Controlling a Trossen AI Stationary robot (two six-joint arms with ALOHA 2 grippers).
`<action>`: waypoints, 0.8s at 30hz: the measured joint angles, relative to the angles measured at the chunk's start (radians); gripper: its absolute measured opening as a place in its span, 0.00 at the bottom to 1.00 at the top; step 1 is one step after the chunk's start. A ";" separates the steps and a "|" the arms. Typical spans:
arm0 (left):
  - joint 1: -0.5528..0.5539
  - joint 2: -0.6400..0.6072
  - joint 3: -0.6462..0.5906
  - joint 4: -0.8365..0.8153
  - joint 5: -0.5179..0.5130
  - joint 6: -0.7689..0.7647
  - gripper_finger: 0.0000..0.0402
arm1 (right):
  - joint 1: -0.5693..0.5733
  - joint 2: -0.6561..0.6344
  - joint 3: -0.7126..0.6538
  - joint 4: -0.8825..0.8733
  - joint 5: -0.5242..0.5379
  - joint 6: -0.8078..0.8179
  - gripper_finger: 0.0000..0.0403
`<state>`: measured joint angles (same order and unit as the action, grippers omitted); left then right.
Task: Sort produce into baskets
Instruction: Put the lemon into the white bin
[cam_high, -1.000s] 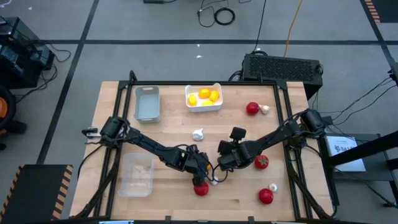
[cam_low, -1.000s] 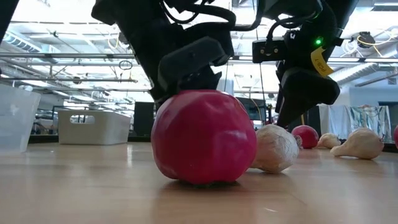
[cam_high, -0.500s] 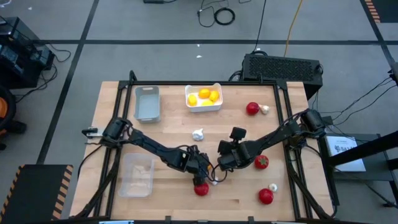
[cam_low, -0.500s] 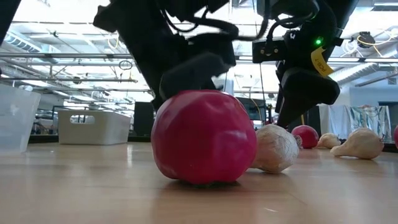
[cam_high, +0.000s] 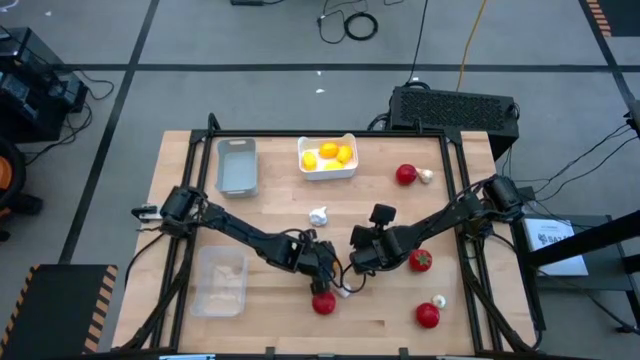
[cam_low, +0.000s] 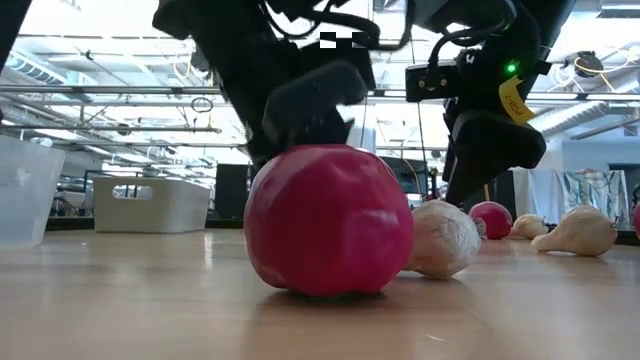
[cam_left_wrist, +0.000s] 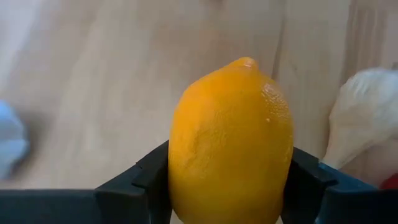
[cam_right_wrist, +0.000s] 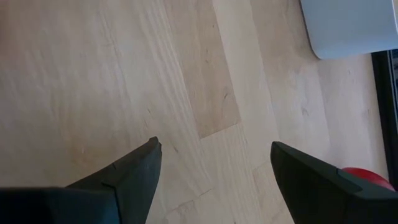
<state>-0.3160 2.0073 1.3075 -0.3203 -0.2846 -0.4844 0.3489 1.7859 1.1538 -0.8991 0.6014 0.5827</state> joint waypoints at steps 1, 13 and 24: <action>0.003 -0.019 0.000 -0.016 -0.008 0.000 0.52 | 0.000 0.000 0.000 -0.001 0.001 0.000 0.72; 0.199 -0.311 0.001 -0.280 -0.268 0.133 0.55 | 0.000 0.000 0.000 0.033 0.005 -0.031 0.72; 0.628 -0.277 0.000 -0.142 0.009 0.279 0.56 | -0.007 0.000 0.000 0.065 0.010 -0.089 0.72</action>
<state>0.3122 1.7306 1.3079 -0.4619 -0.2759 -0.2053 0.3421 1.7859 1.1538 -0.8344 0.6117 0.4941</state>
